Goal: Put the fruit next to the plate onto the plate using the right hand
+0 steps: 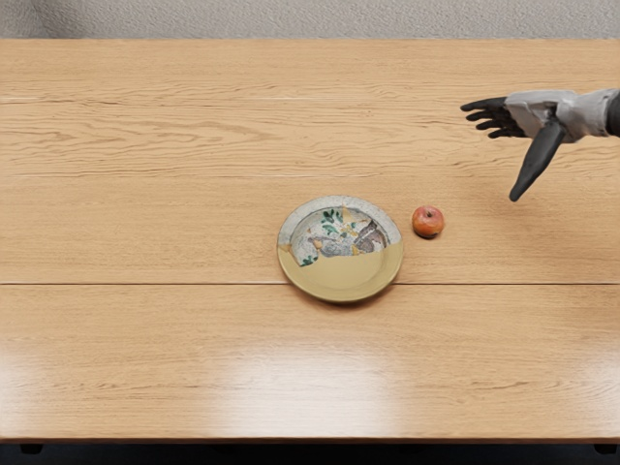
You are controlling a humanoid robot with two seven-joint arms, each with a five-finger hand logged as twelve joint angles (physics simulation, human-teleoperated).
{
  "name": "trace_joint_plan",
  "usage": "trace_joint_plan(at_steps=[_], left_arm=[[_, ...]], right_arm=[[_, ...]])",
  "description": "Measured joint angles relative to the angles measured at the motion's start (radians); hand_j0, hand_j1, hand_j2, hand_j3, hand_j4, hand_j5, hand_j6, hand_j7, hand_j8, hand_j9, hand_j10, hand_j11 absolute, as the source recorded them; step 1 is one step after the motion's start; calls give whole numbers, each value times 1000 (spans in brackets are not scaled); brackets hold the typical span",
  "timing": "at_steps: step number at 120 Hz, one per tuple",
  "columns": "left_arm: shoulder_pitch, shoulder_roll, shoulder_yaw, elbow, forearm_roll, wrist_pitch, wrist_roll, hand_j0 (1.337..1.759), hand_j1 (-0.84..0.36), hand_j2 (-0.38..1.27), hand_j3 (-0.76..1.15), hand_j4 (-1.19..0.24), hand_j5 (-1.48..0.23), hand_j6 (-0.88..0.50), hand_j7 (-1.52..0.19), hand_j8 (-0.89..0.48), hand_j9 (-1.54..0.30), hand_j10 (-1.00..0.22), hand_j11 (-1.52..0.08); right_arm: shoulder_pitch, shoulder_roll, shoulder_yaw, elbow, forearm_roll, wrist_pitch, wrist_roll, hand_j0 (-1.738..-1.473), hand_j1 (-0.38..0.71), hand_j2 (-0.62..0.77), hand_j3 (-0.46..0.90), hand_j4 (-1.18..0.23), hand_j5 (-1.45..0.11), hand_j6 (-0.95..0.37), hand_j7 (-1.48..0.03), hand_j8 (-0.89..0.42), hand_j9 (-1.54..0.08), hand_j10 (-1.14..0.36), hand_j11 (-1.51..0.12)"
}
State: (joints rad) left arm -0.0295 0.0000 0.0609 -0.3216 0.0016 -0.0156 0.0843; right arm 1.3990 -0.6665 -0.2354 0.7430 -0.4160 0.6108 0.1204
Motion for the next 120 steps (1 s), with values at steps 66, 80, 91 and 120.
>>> trace_joint_plan(at_steps=[66,80,91,120], left_arm=[[0,0,0,0,0,0,0,1658,349,0,0,0,0,0,0,0,0,0,0],[0,0,0,0,0,0,0,1658,349,0,0,0,0,0,0,0,0,0,0],[0,0,0,0,0,0,0,1658,349,0,0,0,0,0,0,0,0,0,0],[0,0,0,0,0,0,0,1658,349,0,0,0,0,0,0,0,0,0,0]], right_arm=[[78,117,59,29,-83,0,-312,-1658,-328,-3,0,-20,-24,-21,-23,-20,-24,-19,-24],[109,188,57,33,-134,0,-452,-1658,-328,-3,0,-21,-24,-21,-24,-21,-24,-20,-24],[121,234,57,64,-163,0,-535,-1658,-327,-3,0,-21,-24,-21,-24,-21,-24,-20,-24],[152,188,-3,369,-202,-210,-660,-1658,-327,-4,0,-21,-25,-22,-25,-21,-25,-21,-25]])
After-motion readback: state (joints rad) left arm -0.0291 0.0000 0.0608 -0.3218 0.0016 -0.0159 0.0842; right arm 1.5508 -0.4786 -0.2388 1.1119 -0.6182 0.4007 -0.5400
